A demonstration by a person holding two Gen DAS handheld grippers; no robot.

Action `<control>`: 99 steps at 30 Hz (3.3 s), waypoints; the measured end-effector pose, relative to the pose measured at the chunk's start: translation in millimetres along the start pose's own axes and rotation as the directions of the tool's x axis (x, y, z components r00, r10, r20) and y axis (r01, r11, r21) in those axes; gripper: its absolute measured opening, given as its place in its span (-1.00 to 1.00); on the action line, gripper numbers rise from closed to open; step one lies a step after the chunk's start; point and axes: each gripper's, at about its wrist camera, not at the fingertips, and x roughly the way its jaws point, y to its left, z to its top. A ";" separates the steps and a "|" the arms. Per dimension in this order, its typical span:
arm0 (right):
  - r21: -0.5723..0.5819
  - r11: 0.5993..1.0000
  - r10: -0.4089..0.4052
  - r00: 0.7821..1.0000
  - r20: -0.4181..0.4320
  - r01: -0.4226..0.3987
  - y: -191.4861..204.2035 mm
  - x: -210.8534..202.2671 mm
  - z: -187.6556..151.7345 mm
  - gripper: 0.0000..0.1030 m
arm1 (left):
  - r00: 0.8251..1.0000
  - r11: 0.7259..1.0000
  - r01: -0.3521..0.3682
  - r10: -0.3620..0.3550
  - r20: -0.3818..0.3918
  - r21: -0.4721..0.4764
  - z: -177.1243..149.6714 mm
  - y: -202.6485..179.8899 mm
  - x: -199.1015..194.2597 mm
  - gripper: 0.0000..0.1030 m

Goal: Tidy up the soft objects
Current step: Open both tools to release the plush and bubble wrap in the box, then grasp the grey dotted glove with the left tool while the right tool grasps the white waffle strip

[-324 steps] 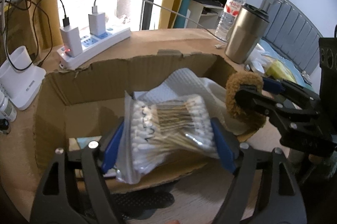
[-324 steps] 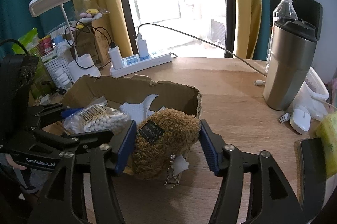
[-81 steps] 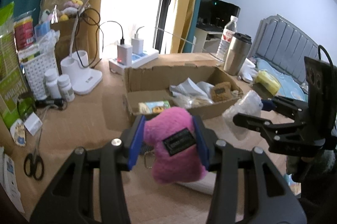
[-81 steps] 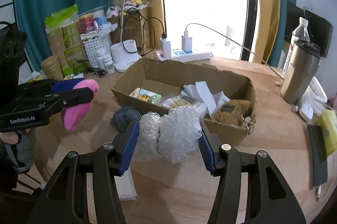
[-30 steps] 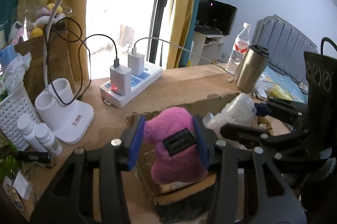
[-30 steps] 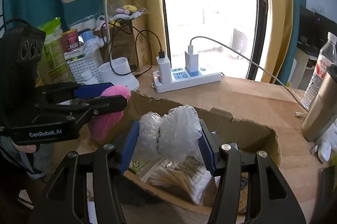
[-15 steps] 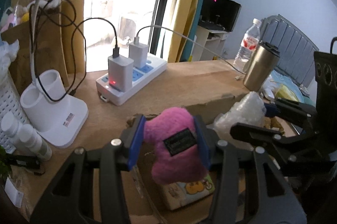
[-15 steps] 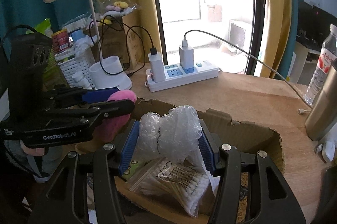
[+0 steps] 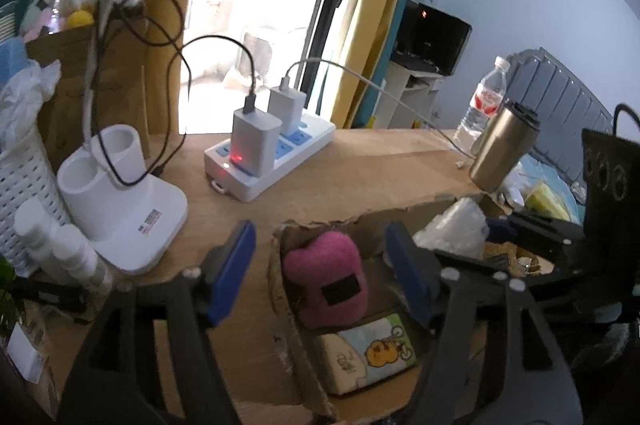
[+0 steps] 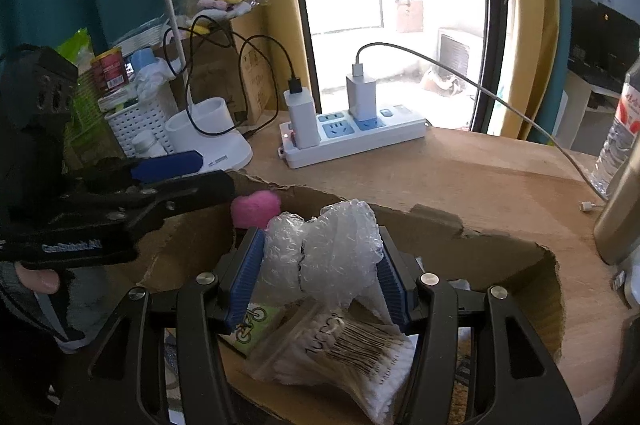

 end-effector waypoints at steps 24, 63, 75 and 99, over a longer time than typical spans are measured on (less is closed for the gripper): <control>-0.030 0.998 -0.044 0.997 0.055 0.046 24.7 -34.5 -5.3 0.48 | 0.998 0.999 -0.026 0.027 0.057 -0.018 -14.7 -3.7 -60.4 0.35; -0.007 0.997 -0.072 0.994 0.077 0.073 48.2 -93.3 -60.4 0.48 | 0.999 1.000 -0.028 0.028 0.025 0.004 -75.3 -36.2 -108.9 0.35; -0.001 0.998 -0.063 0.996 0.057 0.063 55.2 -99.8 -87.1 0.48 | 1.000 1.000 -0.024 0.024 0.000 0.004 -100.1 -45.2 -115.9 0.35; -0.053 0.999 -0.002 0.993 -0.121 -0.005 69.3 -71.1 -127.0 0.48 | 0.997 0.998 -0.048 0.045 -0.069 -0.043 -142.5 -40.2 -110.8 0.35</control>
